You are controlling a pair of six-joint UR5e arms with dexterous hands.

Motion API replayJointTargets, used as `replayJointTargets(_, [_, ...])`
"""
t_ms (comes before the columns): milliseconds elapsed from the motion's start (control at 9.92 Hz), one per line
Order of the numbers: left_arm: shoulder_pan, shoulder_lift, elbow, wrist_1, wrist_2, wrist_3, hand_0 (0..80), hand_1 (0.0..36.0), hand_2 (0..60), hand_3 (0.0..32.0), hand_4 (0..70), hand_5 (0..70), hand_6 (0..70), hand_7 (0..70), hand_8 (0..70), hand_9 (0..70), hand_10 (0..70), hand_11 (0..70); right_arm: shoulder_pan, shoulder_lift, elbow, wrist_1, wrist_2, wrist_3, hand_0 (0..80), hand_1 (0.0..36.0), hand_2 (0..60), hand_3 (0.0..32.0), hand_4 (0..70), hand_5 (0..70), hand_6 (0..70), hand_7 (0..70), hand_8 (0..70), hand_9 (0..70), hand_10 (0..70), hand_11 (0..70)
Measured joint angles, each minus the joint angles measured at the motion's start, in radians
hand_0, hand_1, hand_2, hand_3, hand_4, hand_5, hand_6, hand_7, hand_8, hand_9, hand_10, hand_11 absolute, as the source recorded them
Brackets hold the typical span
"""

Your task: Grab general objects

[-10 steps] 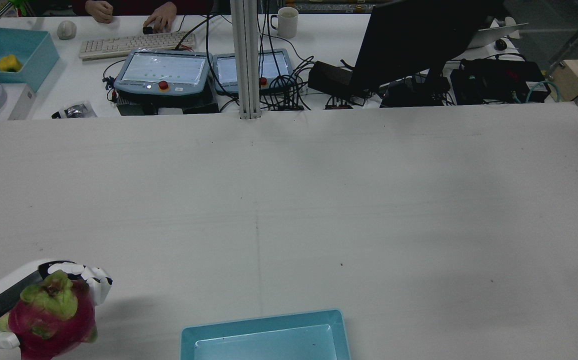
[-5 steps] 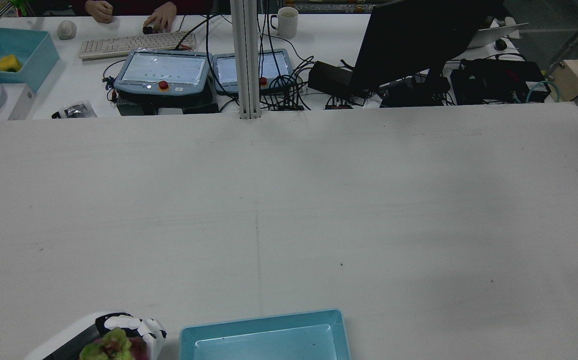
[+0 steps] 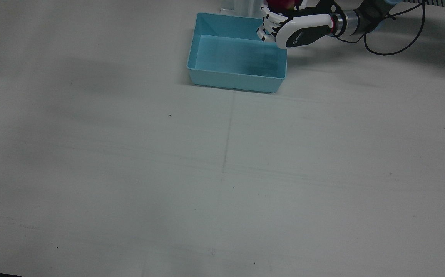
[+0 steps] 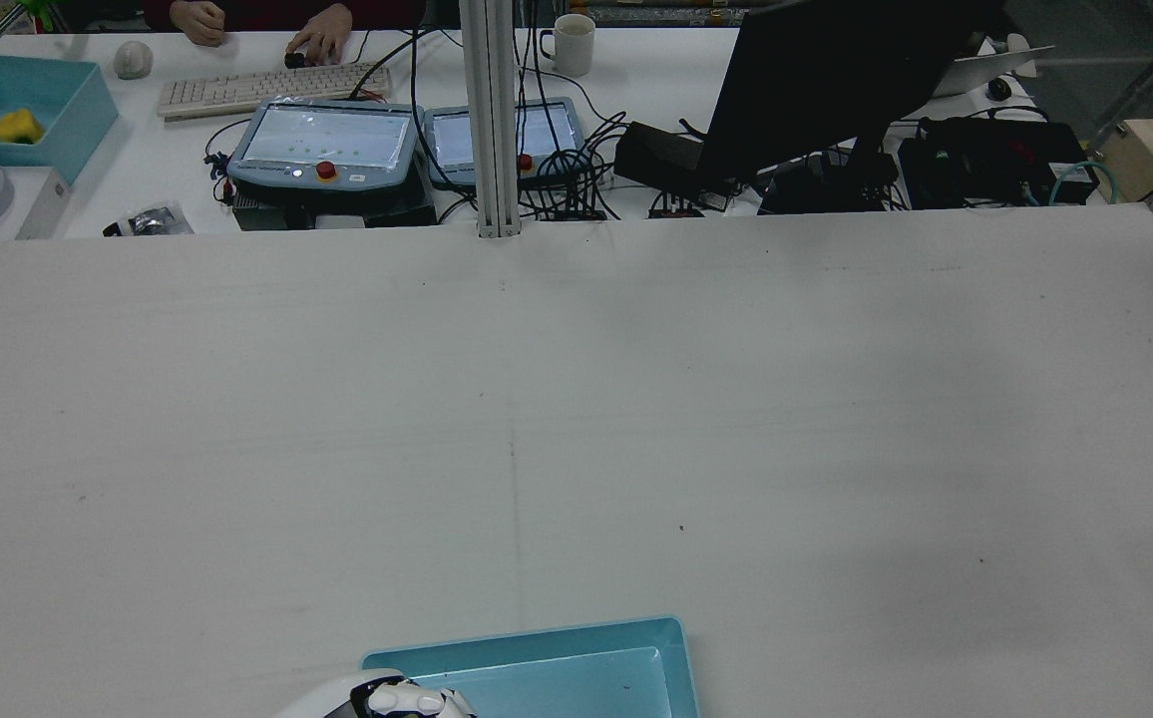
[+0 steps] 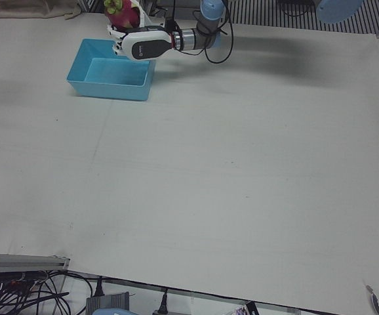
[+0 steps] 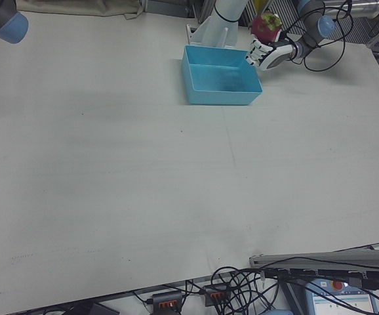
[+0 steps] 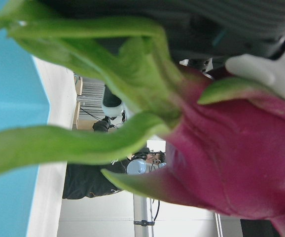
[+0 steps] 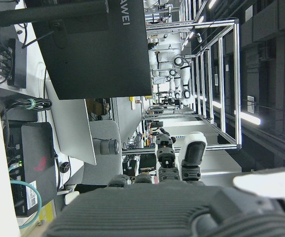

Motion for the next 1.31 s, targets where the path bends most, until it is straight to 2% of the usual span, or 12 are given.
replayJointTargets(303, [0.005, -0.034, -0.005, 0.034, -0.001, -0.001, 51.5, 1.2, 60.0, 0.0, 70.0, 70.0, 70.0, 70.0, 70.0, 70.0, 70.0, 70.0, 0.0, 0.0, 0.0, 0.0, 0.0, 0.0, 0.0, 0.0, 0.0, 0.0, 0.0, 0.0, 0.0, 0.0, 0.0, 0.0, 0.0, 0.0])
replayJointTargets(403, [0.006, -0.036, -0.005, 0.037, -0.001, -0.002, 51.3, 0.2, 56.6, 0.0, 70.0, 70.0, 70.0, 70.0, 70.0, 70.0, 70.0, 70.0, 0.0, 0.0, 0.001, 0.0, 0.0, 0.0, 0.0, 0.0, 0.0, 0.0, 0.0, 0.0, 0.0, 0.0, 0.0, 0.0, 0.0, 0.0])
replayJointTargets(504, [0.006, -0.037, -0.004, 0.038, 0.0, -0.004, 51.0, 0.0, 41.8, 0.0, 70.0, 70.0, 70.0, 70.0, 70.0, 70.0, 70.0, 70.0, 0.0, 0.0, 0.001, 0.0, 0.0, 0.0, 0.0, 0.0, 0.0, 0.0, 0.0, 0.0, 0.0, 0.0, 0.0, 0.0, 0.0, 0.0])
replayJointTargets(605, [0.006, -0.037, -0.004, 0.038, 0.0, -0.006, 50.7, 0.0, 4.1, 0.0, 70.0, 58.7, 70.0, 70.0, 70.0, 70.0, 70.0, 70.0, 0.0, 0.0, 0.001, 0.0, 0.0, 0.0, 0.0, 0.0, 0.0, 0.0, 0.0, 0.0, 0.0, 0.0, 0.0, 0.0, 0.0, 0.0])
replayJointTargets(706, [0.006, -0.037, -0.001, 0.037, 0.003, -0.01, 52.4, 1.0, 0.0, 0.0, 70.0, 32.6, 64.6, 60.7, 46.7, 42.5, 56.6, 70.0, 0.0, 0.0, 0.001, 0.0, 0.0, 0.0, 0.0, 0.0, 0.0, 0.0, 0.0, 0.0, 0.0, 0.0, 0.0, 0.0, 0.0, 0.0])
replayJointTargets(807, [0.006, -0.037, 0.001, 0.036, 0.005, -0.013, 53.6, 5.3, 0.0, 0.0, 34.0, 15.9, 38.8, 40.6, 28.0, 18.6, 36.2, 51.6, 0.0, 0.0, 0.001, 0.0, 0.0, 0.0, 0.0, 0.0, 0.0, 0.0, 0.0, 0.0, 0.0, 0.0, 0.0, 0.0, 0.0, 0.0])
replayJointTargets(908, [0.006, -0.037, 0.003, 0.035, 0.006, -0.015, 54.8, 8.3, 0.0, 0.0, 18.2, 11.8, 29.4, 36.8, 20.0, 9.3, 27.4, 40.7, 0.0, 0.0, 0.001, 0.0, 0.0, 0.0, 0.0, 0.0, 0.0, 0.0, 0.0, 0.0, 0.0, 0.0, 0.0, 0.0, 0.0, 0.0])
replayJointTargets(1008, [0.006, -0.036, 0.003, 0.034, 0.007, -0.016, 56.1, 11.0, 0.0, 0.0, 7.3, 9.0, 17.9, 31.7, 11.6, 4.9, 19.0, 29.1, 0.0, 0.0, 0.001, 0.0, 0.0, 0.0, 0.0, 0.0, 0.0, 0.0, 0.0, 0.0, 0.0, 0.0, 0.0, 0.0, 0.0, 0.0])
replayJointTargets(1210, [0.006, -0.036, 0.004, 0.034, 0.008, -0.017, 56.7, 12.4, 0.0, 0.0, 0.7, 7.9, 12.2, 28.1, 7.9, 4.2, 17.4, 27.1, 0.0, 0.0, 0.001, 0.0, 0.0, 0.0, 0.0, 0.0, 0.0, 0.0, 0.0, 0.0, 0.0, 0.0, 0.0, 0.0, 0.0, 0.0])
replayJointTargets(1311, [0.005, -0.036, 0.004, 0.034, 0.008, -0.017, 57.2, 12.7, 0.0, 0.0, 0.0, 8.0, 11.7, 27.6, 7.7, 4.1, 16.9, 26.4, 0.0, 0.0, 0.001, 0.0, 0.0, 0.0, 0.0, 0.0, 0.0, 0.0, 0.0, 0.0, 0.0, 0.0, 0.0, 0.0, 0.0, 0.0])
